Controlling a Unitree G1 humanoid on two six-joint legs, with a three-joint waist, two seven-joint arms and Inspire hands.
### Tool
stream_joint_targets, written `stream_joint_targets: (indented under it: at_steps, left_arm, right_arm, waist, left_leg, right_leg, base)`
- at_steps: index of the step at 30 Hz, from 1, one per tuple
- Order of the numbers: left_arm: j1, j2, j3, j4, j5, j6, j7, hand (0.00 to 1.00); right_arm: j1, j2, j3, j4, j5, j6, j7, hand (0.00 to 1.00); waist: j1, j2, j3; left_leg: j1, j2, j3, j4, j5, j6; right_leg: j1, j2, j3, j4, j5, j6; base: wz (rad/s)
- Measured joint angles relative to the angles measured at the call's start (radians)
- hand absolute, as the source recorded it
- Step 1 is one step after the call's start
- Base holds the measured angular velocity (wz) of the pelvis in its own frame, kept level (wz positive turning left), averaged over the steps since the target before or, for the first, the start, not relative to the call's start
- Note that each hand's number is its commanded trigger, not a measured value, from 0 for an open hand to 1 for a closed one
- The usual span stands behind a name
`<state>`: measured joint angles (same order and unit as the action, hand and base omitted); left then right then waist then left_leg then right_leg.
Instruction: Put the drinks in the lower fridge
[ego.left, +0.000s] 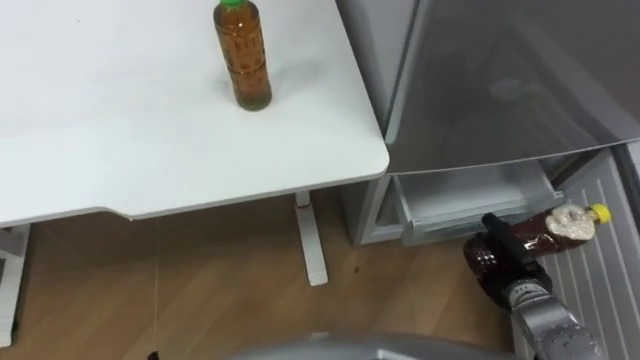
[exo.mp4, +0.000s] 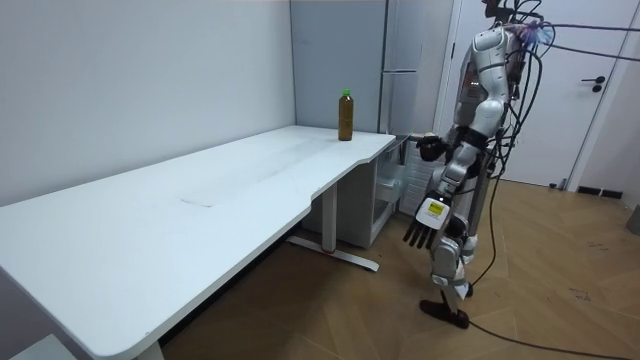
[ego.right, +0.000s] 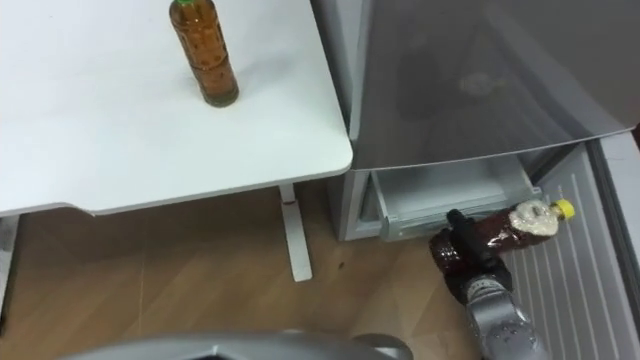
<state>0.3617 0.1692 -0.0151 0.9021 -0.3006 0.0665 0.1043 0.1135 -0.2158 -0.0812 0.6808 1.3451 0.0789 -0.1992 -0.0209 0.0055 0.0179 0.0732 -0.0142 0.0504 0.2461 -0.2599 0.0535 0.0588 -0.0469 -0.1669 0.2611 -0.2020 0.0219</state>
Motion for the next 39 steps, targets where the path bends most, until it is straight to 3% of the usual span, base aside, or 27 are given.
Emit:
stream_joint_targets:
  at_steps: [6,11,16,22,27,39]
  left_arm:
    - [-0.116,0.003,0.003,0.061,0.010,-0.005,-0.035,0.00]
    - [-0.216,0.012,-0.014,0.113,0.018,-0.006,-0.050,0.00]
    - [-0.299,0.025,-0.041,0.152,0.022,-0.009,-0.056,0.00]
    - [-0.329,0.046,-0.070,0.148,0.021,-0.032,-0.045,0.00]
    - [-0.372,0.057,-0.088,0.164,0.020,-0.032,-0.028,0.00]
    - [-0.409,0.047,-0.153,0.168,-0.003,-0.045,0.020,0.00]
  right_arm:
    - [-0.190,-0.013,-0.020,0.159,0.028,-0.038,-0.008,1.00]
    - [-0.330,-0.037,-0.020,0.335,0.028,-0.044,-0.004,1.00]
    - [-0.448,-0.057,-0.020,0.412,0.025,-0.044,-0.001,1.00]
    - [-0.574,-0.131,-0.018,0.413,0.023,-0.043,-0.002,1.00]
    - [-0.651,-0.159,0.004,0.409,0.015,-0.043,-0.002,1.00]
    - [-0.694,-0.168,0.027,0.409,0.024,-0.045,-0.037,1.00]
  waist:
    - [0.009,0.001,0.0033]
    - [0.032,-0.003,0.0101]
    - [0.070,-0.027,0.0237]
    - [0.083,-0.052,0.0323]
    - [0.097,-0.091,0.0319]
    - [0.120,-0.092,0.0338]
  left_leg:
    - [-0.162,-0.010,-0.003,0.099,0.001,0.002]
    - [-0.301,-0.014,-0.008,0.183,0.002,0.004]
    - [-0.458,-0.031,0.004,0.247,0.018,0.009]
    - [-0.618,-0.034,0.017,0.308,0.033,0.008]
    - [-0.697,-0.032,0.017,0.341,0.036,0.006]
    - [-0.818,-0.032,0.030,0.357,0.040,0.010]
  right_leg:
    - [-0.165,-0.021,0.002,0.104,-0.016,-0.008]
    - [-0.301,-0.038,-0.006,0.194,-0.024,-0.018]
    - [-0.483,-0.071,0.003,0.304,-0.037,-0.030]
    - [-0.652,-0.085,0.011,0.380,-0.033,-0.042]
    - [-0.732,-0.089,0.021,0.414,-0.036,-0.051]
    - [-0.863,-0.093,0.028,0.437,-0.023,-0.051]
  base:
    - [0.01]
    - [0.07]
    - [0.00]
    - [0.04]
    - [0.01]
    - [-0.03]
